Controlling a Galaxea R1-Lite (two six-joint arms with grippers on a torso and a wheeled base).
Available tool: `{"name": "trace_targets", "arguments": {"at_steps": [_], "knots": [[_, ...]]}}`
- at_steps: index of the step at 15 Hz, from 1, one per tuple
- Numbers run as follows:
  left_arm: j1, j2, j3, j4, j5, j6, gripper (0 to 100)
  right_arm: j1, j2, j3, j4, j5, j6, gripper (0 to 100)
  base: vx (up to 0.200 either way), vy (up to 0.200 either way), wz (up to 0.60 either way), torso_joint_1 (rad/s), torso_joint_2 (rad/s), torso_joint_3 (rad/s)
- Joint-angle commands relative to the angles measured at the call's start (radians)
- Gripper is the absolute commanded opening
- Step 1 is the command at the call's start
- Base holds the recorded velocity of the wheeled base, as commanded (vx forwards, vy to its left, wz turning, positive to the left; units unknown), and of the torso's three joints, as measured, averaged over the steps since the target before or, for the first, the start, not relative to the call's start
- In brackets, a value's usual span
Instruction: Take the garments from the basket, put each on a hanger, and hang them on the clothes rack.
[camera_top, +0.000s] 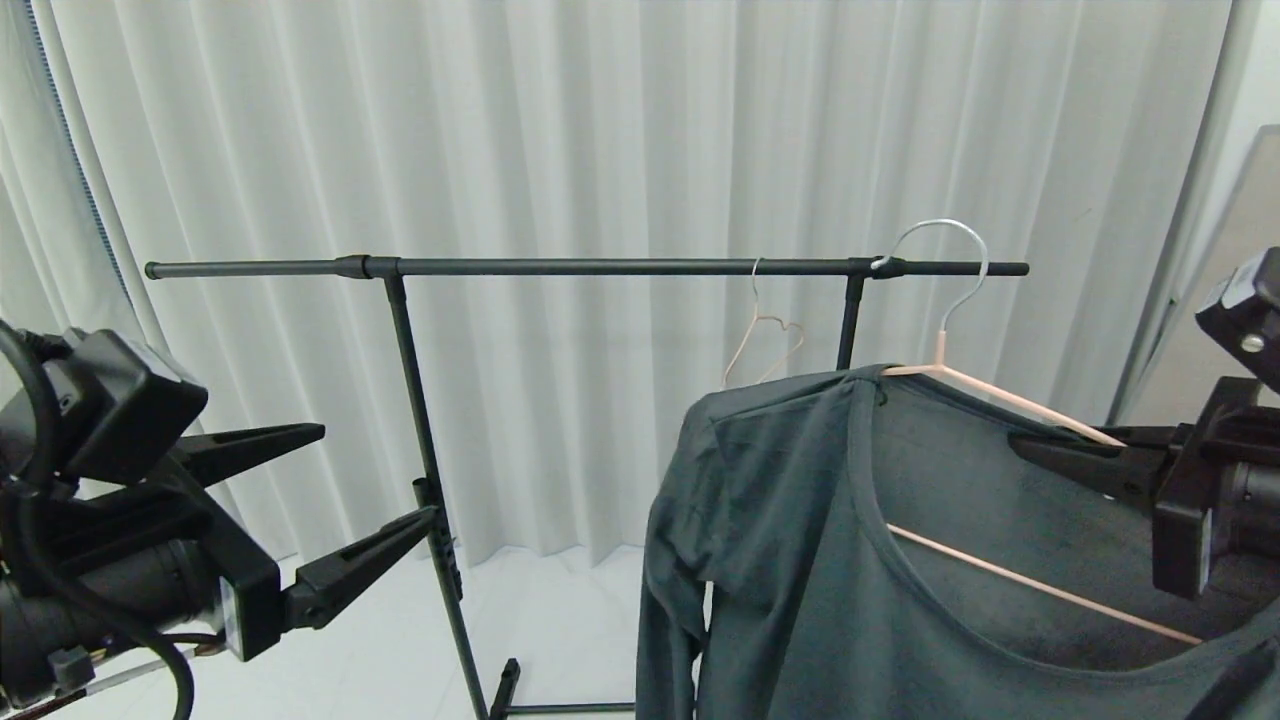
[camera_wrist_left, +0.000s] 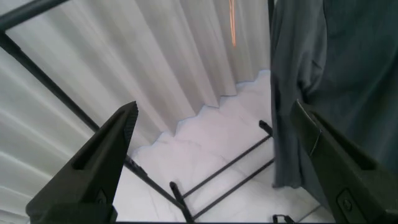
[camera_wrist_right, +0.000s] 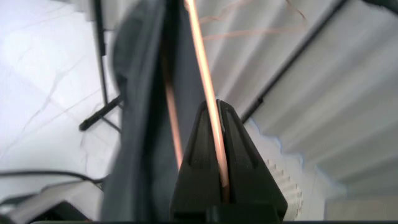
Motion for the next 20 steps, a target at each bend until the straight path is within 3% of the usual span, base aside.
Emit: {"name": "trace_targets", "arguments": {"at_steps": [1, 9, 14, 18, 20], "knots": [[0.0, 0.051, -0.023, -0.004, 0.007, 0.001, 100, -0.026, 0.031, 0.0, -0.006, -0.033, 0.022, 0, 0.0, 0.0, 0.0, 0.0, 0.0, 0.0], [-0.002, 0.085, -0.042, -0.004, 0.016, 0.001, 100, -0.028, 0.085, 0.002, -0.054, -0.041, 0.051, 0, 0.0, 0.175, 0.0, 0.005, 0.0, 0.001], [-0.002, 0.088, -0.039, -0.006, 0.025, 0.006, 100, -0.028, 0.171, -0.026, -0.144, -0.042, 0.067, 0, 0.0, 0.0, 0.0, 0.0, 0.0, 0.0], [-0.002, 0.089, -0.04, -0.006, 0.028, 0.033, 100, -0.009, 0.256, -0.119, -0.167, -0.044, 0.185, 0, 0.0, 0.0, 0.0, 0.0, 0.0, 0.0], [-0.002, 0.089, -0.039, -0.006, 0.03, 0.025, 100, -0.006, 0.299, -0.142, -0.215, -0.062, 0.203, 0, 0.0, 0.0, 0.0, 0.0, 0.0, 0.0]]}}
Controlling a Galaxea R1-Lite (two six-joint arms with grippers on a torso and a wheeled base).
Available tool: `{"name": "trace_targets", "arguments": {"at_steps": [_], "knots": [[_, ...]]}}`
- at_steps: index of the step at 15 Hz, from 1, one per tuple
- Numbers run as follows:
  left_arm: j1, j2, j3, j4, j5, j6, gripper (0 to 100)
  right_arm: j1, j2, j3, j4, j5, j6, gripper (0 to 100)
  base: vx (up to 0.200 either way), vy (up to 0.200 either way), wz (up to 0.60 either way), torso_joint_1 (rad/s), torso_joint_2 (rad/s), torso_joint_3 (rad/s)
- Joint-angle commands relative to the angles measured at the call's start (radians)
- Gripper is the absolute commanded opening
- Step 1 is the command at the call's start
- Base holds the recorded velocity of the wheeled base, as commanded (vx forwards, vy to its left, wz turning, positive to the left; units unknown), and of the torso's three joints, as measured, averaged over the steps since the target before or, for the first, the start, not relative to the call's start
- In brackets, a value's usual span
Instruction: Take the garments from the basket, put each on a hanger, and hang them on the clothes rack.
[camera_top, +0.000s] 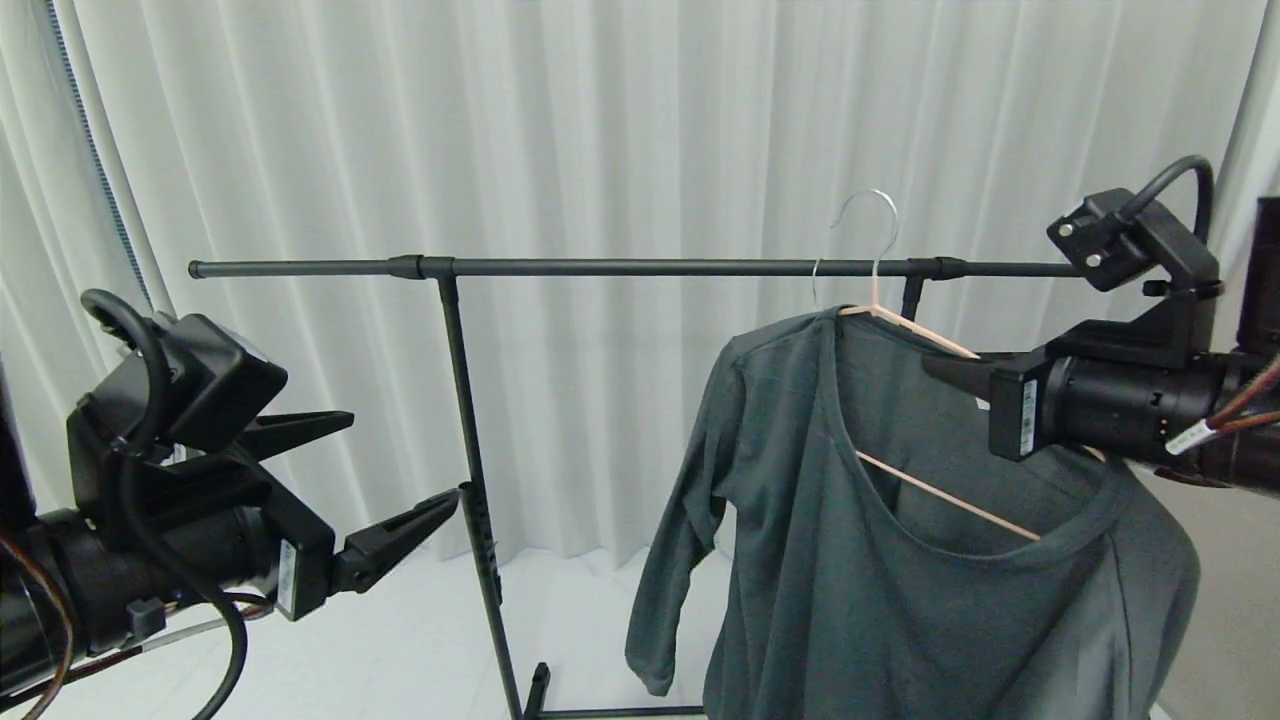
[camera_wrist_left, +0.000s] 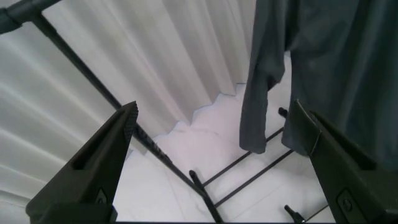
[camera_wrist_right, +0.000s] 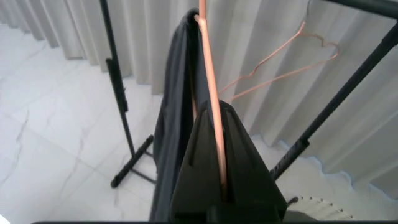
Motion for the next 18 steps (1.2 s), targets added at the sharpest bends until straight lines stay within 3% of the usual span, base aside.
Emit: {"name": "trace_targets", "arguments": {"at_steps": [1, 3, 18], "knots": [[0.0, 0.001, 0.002, 0.0, 0.001, -0.001, 100, 0.003, 0.065, -0.025, -0.025, -0.011, 0.005, 0, 0.0, 0.0, 0.0, 0.0, 0.0, 0.0], [0.0, 0.005, 0.003, 0.0, 0.001, -0.001, 100, 0.008, 0.088, -0.036, -0.045, -0.011, 0.007, 0, 0.0, 0.0, 0.0, 0.0, 0.0, 0.0], [-0.029, 0.007, 0.025, 0.0, -0.001, -0.004, 100, 0.1, 0.154, -0.07, -0.047, -0.016, 0.045, 0, 0.2, 0.0, 0.0, 0.003, 0.0, 0.0]]}}
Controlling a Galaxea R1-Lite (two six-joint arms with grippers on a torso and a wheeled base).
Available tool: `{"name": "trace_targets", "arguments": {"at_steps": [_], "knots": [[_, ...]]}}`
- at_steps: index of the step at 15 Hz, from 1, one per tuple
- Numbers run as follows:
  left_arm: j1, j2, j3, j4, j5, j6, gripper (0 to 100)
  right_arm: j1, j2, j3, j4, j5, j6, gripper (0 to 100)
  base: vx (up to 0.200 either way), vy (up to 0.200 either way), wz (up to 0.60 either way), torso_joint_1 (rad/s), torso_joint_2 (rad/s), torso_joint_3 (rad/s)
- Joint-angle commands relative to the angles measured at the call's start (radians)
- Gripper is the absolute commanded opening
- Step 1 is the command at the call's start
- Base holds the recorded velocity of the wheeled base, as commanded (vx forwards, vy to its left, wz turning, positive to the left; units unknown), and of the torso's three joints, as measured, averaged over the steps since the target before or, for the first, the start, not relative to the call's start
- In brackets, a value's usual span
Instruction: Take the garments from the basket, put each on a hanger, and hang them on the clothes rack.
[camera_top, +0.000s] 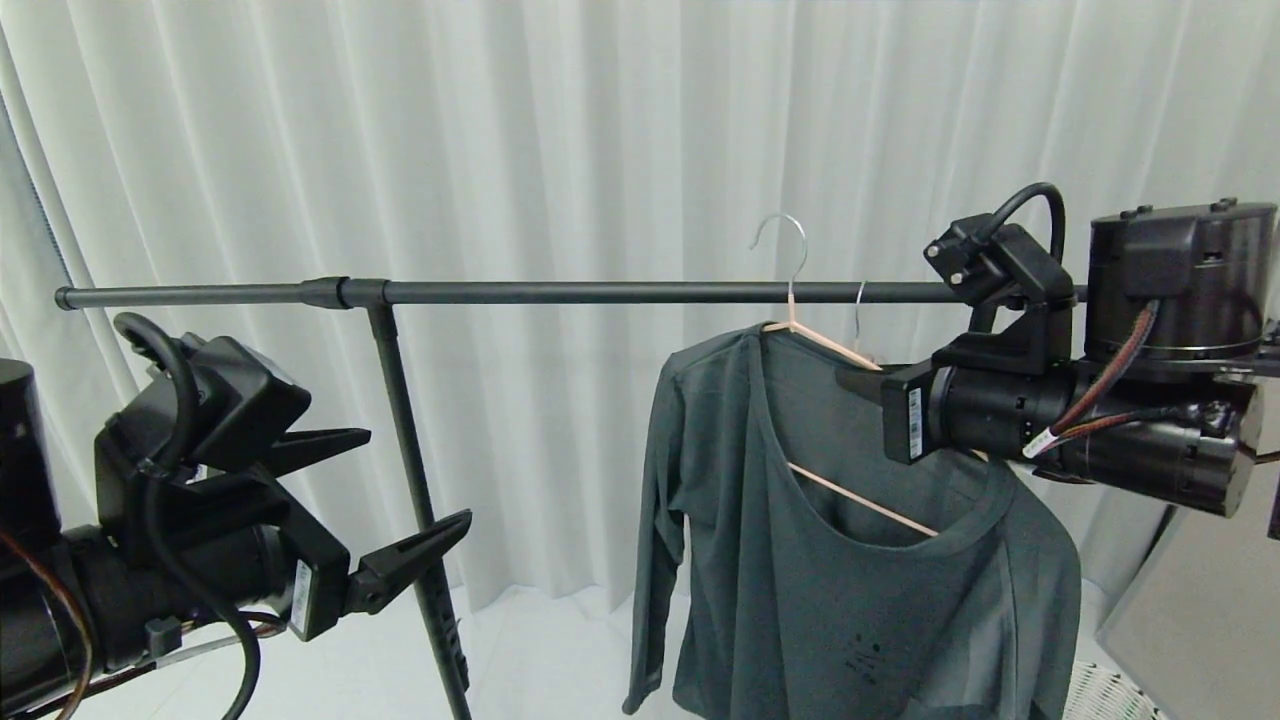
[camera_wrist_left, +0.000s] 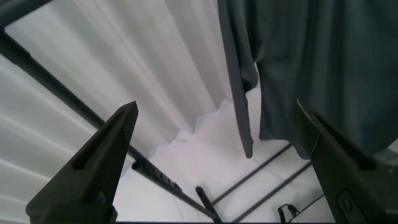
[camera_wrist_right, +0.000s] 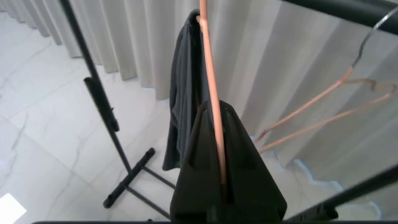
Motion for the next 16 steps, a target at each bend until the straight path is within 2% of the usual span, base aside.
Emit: {"name": "trace_targets", "arguments": {"at_steps": [1, 3, 6, 14, 16], "knots": [[0.0, -0.005, 0.003, -0.001, -0.001, 0.0, 100, 0.004, 0.013, -0.006, -0.003, 0.0, 0.001, 0, 0.2, 0.0, 0.0, 0.002, 0.0, 0.007], [0.0, -0.005, 0.003, -0.001, -0.002, 0.001, 100, 0.007, 0.021, -0.009, -0.003, -0.005, 0.003, 0, 0.2, 0.0, 0.0, 0.002, 0.0, 0.007], [0.0, -0.003, 0.004, -0.001, -0.002, 0.001, 100, 0.01, 0.038, -0.012, -0.004, -0.005, 0.005, 0, 0.0, 0.0, 0.0, 0.0, 0.0, 0.0], [0.0, -0.006, 0.018, -0.001, -0.002, 0.001, 100, -0.023, 0.234, -0.183, -0.01, -0.04, 0.029, 0, 0.0, 0.0, 0.0, 0.0, 0.0, 0.0], [0.0, -0.006, 0.029, -0.001, -0.002, 0.0, 100, -0.027, 0.263, -0.192, -0.007, -0.042, 0.029, 0, 0.0, 0.0, 0.0, 0.0, 0.0, 0.0]]}}
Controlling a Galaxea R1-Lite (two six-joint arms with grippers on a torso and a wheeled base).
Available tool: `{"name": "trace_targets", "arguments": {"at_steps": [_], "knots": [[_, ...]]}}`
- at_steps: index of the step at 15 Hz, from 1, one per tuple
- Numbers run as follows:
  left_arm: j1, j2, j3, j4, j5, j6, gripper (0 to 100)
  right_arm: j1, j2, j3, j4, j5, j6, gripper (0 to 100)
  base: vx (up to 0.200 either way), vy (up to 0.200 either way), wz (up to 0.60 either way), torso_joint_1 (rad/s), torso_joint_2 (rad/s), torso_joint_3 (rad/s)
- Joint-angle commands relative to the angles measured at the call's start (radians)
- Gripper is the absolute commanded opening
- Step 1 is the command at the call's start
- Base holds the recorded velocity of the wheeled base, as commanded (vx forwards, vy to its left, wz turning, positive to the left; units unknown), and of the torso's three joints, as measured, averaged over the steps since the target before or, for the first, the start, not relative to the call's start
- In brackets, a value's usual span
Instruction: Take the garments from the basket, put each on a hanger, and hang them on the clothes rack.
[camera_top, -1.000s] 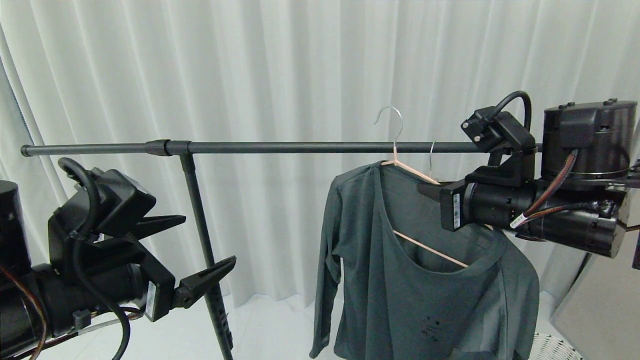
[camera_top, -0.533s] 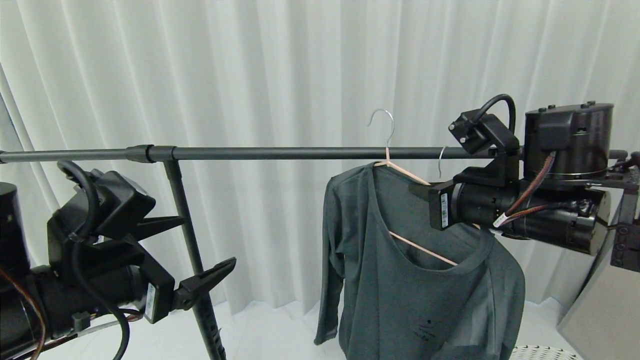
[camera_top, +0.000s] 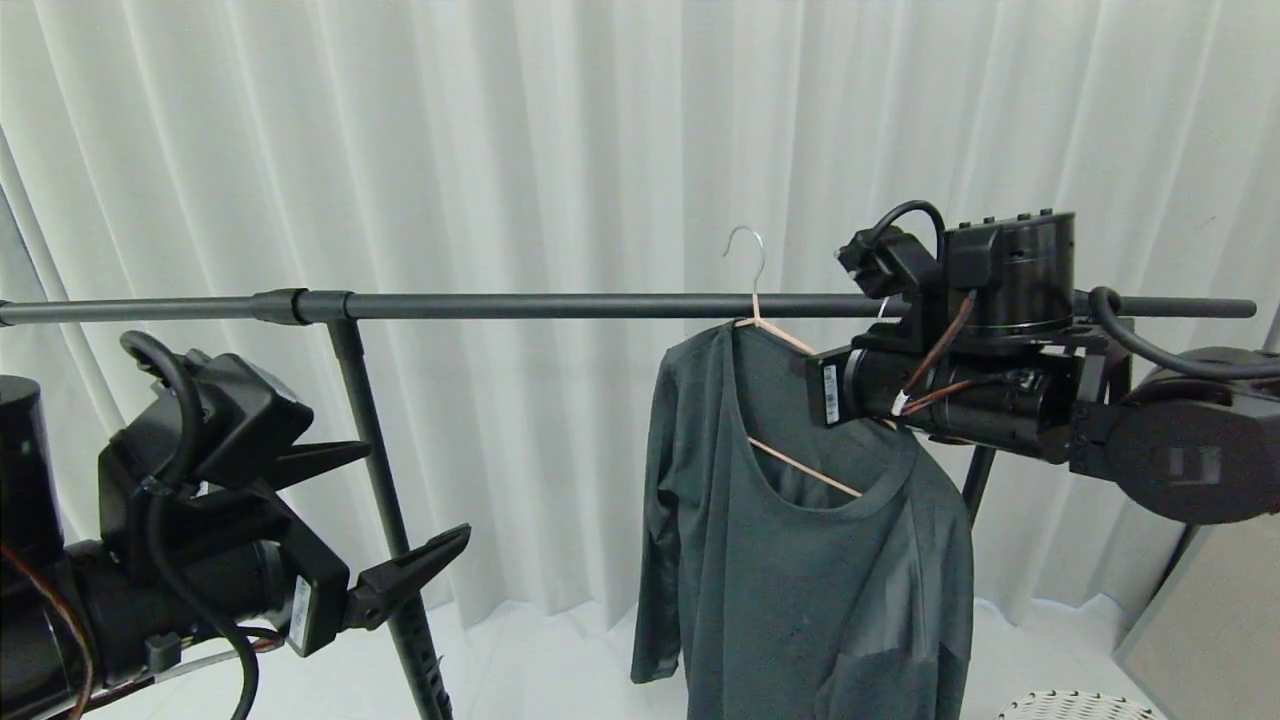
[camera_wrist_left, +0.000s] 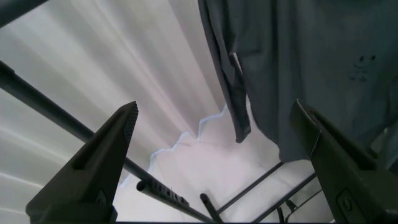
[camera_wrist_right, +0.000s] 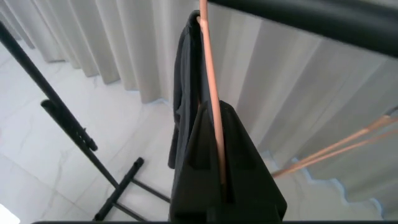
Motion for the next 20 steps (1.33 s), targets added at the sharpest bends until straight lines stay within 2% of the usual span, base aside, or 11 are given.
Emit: {"name": "trace_targets", "arguments": {"at_steps": [1, 14, 15, 20], "knots": [[0.0, -0.002, 0.01, -0.001, 0.0, 0.001, 100, -0.004, 0.051, -0.011, 0.0, -0.001, -0.001, 0, 0.0, 0.0, 0.0, 0.0, 0.0, 0.0], [-0.021, -0.044, 0.054, -0.001, 0.002, 0.007, 100, -0.007, 0.108, -0.019, 0.004, -0.024, -0.001, 0, 0.0, 0.0, 0.0, 0.0, 0.0, 0.0], [-0.021, -0.044, 0.053, -0.001, 0.002, 0.007, 100, -0.007, 0.105, -0.019, 0.007, -0.026, -0.002, 100, 0.0, 0.0, 0.0, 0.0, 0.0, 0.0], [-0.02, -0.043, 0.053, -0.001, 0.002, 0.005, 100, -0.007, 0.051, -0.016, 0.019, -0.03, -0.001, 100, 0.0, 0.0, 0.0, 0.0, 0.0, 0.0]]}}
